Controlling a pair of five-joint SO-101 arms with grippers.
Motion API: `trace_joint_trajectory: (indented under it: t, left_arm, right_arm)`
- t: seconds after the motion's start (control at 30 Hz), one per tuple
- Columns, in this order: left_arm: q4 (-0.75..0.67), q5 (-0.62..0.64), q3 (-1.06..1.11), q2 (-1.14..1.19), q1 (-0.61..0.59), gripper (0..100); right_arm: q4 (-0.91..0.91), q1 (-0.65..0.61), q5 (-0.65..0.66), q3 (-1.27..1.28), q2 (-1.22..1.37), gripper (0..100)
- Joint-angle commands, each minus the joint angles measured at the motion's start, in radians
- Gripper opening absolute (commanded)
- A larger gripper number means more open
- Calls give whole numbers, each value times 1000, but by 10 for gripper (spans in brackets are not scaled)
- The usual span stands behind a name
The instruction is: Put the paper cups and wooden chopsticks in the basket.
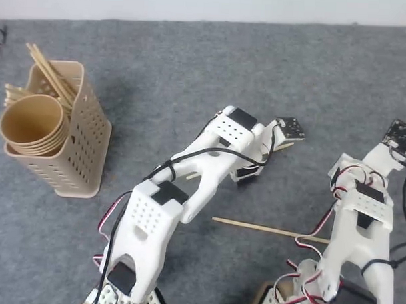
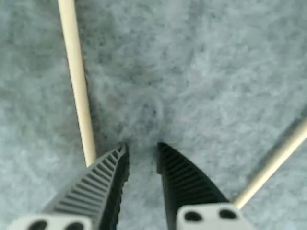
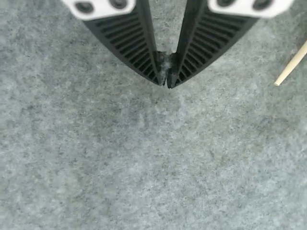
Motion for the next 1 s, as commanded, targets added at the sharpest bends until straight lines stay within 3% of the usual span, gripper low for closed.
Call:
trace_joint_trajectory:
  t: [0.0,0.23,0.43,0.53,0.97]
  left_arm:
    - [18,18,-61,-6,-2,32]
    - [37,18,-61,-193,20,33]
    - [-6,18,-61,-253,-63,197]
    - [-57,18,-54,-219,-91,235]
    - [-87,17,-84,0,-91,235]
  right_arm:
    - [-16,-7,15,-15,-35,8]
    - [-16,-7,15,-15,-35,8]
    - [-16,-7,15,-15,-35,8]
    - [-16,-8,15,-15,-35,8]
    - [-16,-8,17,-15,-35,8]
